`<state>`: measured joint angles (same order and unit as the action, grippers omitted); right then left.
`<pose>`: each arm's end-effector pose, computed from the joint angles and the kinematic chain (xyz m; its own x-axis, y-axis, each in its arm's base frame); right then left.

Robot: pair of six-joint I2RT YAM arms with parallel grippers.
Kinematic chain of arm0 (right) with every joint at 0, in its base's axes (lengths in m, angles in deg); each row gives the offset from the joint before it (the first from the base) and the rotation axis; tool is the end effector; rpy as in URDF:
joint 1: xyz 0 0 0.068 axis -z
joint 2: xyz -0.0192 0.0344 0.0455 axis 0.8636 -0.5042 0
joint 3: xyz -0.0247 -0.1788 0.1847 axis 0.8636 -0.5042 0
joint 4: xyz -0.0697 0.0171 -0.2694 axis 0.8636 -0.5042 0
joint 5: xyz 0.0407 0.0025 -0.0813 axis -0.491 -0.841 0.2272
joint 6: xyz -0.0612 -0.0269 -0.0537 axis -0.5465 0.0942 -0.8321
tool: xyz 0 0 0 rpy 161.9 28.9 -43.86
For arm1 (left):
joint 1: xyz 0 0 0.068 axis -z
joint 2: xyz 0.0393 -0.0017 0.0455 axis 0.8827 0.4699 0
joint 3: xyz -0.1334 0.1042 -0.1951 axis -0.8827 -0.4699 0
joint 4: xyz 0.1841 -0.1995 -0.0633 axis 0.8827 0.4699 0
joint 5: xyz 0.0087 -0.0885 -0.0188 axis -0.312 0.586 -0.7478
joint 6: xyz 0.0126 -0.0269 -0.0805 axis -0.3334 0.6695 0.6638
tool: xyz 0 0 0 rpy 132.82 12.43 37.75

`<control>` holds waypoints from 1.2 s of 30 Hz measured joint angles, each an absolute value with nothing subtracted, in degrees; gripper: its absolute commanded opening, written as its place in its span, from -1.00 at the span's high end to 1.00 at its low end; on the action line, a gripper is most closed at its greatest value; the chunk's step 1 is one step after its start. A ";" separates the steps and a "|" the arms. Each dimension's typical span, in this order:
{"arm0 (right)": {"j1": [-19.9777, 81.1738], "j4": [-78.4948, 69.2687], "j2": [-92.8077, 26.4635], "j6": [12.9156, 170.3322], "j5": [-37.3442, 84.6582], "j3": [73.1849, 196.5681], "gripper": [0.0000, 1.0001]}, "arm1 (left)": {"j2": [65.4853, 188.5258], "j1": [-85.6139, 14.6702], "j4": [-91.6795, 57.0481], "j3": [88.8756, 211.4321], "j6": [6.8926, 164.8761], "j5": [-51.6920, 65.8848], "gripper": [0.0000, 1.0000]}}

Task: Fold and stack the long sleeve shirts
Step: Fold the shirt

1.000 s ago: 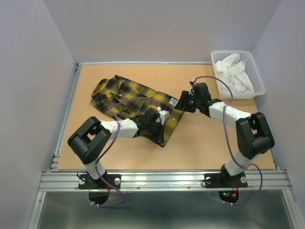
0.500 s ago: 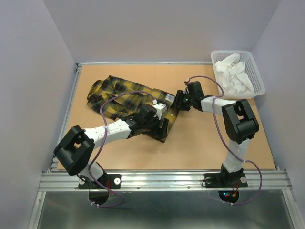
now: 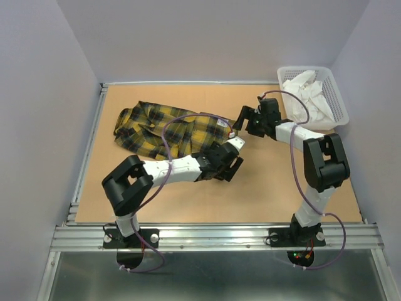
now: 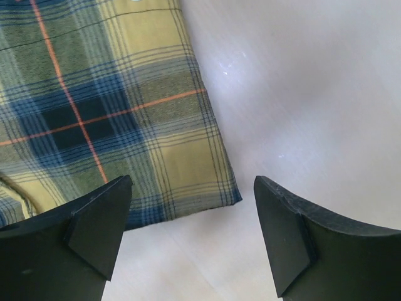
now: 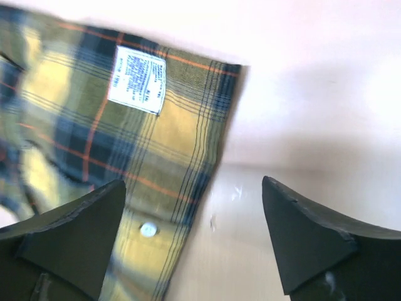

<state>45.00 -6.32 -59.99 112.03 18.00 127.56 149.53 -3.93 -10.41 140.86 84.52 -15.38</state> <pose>0.4286 0.1306 0.1303 -0.7631 0.2597 -0.5918 -0.0718 0.8760 0.4770 0.2367 -0.3444 0.1635 -0.4620 0.4158 -0.7834 0.6511 0.7588 0.0188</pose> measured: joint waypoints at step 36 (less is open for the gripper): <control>54.42 -7.53 -36.14 126.94 13.39 103.75 -1.00 | 165.18 4.24 0.60 151.63 84.28 -32.08 1.00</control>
